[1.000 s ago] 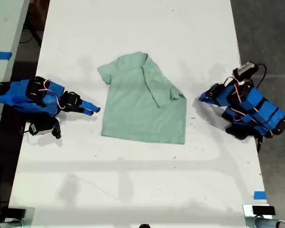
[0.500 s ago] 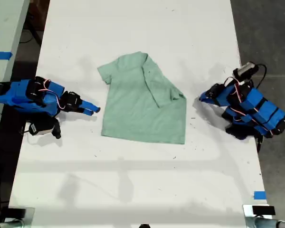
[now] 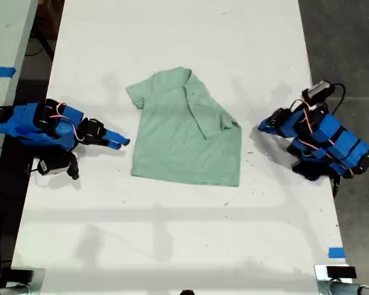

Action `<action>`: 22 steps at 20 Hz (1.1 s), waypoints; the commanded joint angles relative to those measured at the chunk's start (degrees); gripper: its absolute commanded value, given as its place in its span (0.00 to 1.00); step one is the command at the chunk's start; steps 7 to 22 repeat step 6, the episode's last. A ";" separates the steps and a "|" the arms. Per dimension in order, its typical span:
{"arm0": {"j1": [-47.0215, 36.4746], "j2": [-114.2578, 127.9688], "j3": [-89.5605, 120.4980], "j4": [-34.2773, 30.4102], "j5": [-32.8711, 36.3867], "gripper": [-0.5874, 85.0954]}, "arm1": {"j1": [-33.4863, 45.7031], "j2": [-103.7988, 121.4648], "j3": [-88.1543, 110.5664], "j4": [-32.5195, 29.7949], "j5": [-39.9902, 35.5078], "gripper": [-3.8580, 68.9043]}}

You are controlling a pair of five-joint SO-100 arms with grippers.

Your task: Fold t shirt

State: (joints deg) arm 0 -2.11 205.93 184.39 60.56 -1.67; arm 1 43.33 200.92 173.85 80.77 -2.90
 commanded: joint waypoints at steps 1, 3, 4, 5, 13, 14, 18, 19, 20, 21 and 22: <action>-0.79 0.44 0.00 0.00 0.35 0.23 | 0.09 0.44 1.58 0.09 1.05 0.08; -0.79 0.44 0.00 0.00 0.35 0.23 | 0.35 0.44 1.58 0.09 0.97 0.08; -0.79 0.44 0.00 0.00 0.35 0.23 | -0.09 0.44 1.58 0.09 0.97 0.07; -0.79 0.44 0.00 0.00 0.35 0.23 | -0.62 0.44 1.58 0.09 0.97 0.07; -0.79 0.44 0.00 0.00 0.35 0.23 | -0.88 0.44 1.58 0.09 0.97 0.07; -0.79 0.44 0.00 0.00 0.35 0.23 | -0.88 0.44 1.58 0.09 0.97 0.07; -0.79 0.44 0.00 0.00 0.35 0.23 | -0.88 0.44 1.58 0.09 0.97 0.07; -0.79 0.44 0.00 0.00 0.35 0.23 | -0.88 0.44 1.58 0.09 0.97 0.07; -0.79 0.44 0.00 0.00 0.35 0.23 | -0.88 0.44 1.58 0.09 0.97 0.07; -0.79 0.44 0.00 0.00 0.35 0.23 | -0.88 0.44 1.58 0.09 0.97 0.07; -0.79 0.44 0.00 0.00 0.35 0.23 | -0.88 0.44 1.58 0.09 0.97 0.07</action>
